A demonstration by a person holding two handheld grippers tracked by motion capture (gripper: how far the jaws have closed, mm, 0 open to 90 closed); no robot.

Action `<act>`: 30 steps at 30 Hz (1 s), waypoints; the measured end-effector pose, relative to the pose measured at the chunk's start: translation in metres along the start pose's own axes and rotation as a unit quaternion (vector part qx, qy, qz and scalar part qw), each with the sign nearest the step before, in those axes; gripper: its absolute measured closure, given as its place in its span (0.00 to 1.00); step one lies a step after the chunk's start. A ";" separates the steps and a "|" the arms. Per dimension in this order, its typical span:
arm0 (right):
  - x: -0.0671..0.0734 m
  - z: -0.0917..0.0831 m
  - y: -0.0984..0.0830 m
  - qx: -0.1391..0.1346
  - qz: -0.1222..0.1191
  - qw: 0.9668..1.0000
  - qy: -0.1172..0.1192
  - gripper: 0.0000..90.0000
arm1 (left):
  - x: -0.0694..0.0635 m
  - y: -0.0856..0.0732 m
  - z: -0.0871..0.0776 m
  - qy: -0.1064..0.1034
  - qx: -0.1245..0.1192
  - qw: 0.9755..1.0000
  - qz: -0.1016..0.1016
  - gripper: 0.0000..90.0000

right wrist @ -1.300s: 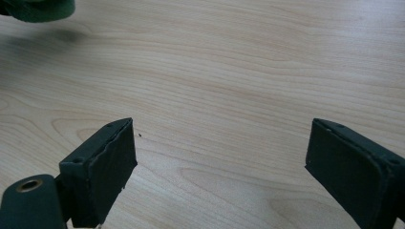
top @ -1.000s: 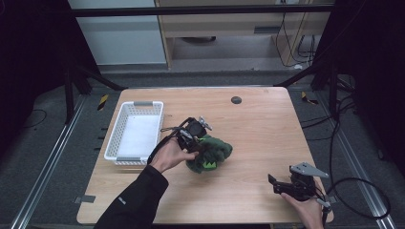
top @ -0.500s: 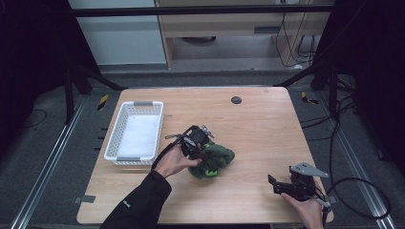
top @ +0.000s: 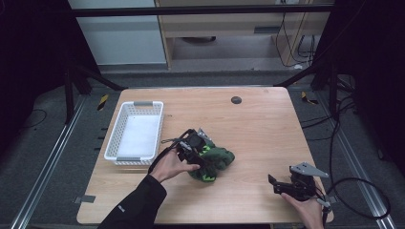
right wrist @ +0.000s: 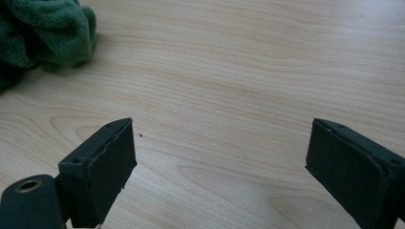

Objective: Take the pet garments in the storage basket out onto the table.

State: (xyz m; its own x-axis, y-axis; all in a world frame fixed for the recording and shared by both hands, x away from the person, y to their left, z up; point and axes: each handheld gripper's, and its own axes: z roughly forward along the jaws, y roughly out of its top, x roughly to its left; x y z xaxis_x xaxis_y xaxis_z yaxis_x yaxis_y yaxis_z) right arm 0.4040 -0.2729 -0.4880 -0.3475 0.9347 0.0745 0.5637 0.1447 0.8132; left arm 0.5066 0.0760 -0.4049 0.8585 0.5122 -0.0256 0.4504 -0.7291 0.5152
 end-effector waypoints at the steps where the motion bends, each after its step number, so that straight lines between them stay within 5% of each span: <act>1: 0.000 0.000 0.000 0.000 0.000 1.000 0.000 0.11 | 0.000 -0.001 -0.001 0.000 -0.002 1.000 0.001 0.36; 8: 0.000 0.000 0.000 0.000 0.001 1.000 -0.001 0.11 | -0.003 -0.009 -0.017 0.014 -0.037 0.999 0.002 0.28; 18: -0.001 0.001 -0.001 -0.002 -0.003 1.000 -0.004 0.11 | -0.001 -0.031 -0.037 0.030 -0.081 0.996 -0.023 0.25; 30: -0.001 0.001 -0.001 -0.002 -0.004 1.000 -0.005 0.10 | 0.002 -0.070 -0.052 0.059 -0.154 0.984 -0.062 0.28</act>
State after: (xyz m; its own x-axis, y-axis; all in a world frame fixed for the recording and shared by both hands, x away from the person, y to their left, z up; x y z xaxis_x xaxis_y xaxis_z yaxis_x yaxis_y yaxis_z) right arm 0.4046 -0.2738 -0.4895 -0.3439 0.9369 0.0626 0.5585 0.1505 0.8157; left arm 0.4645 0.1518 -0.3963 0.7582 0.6518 -0.0144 0.4391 -0.4942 0.7503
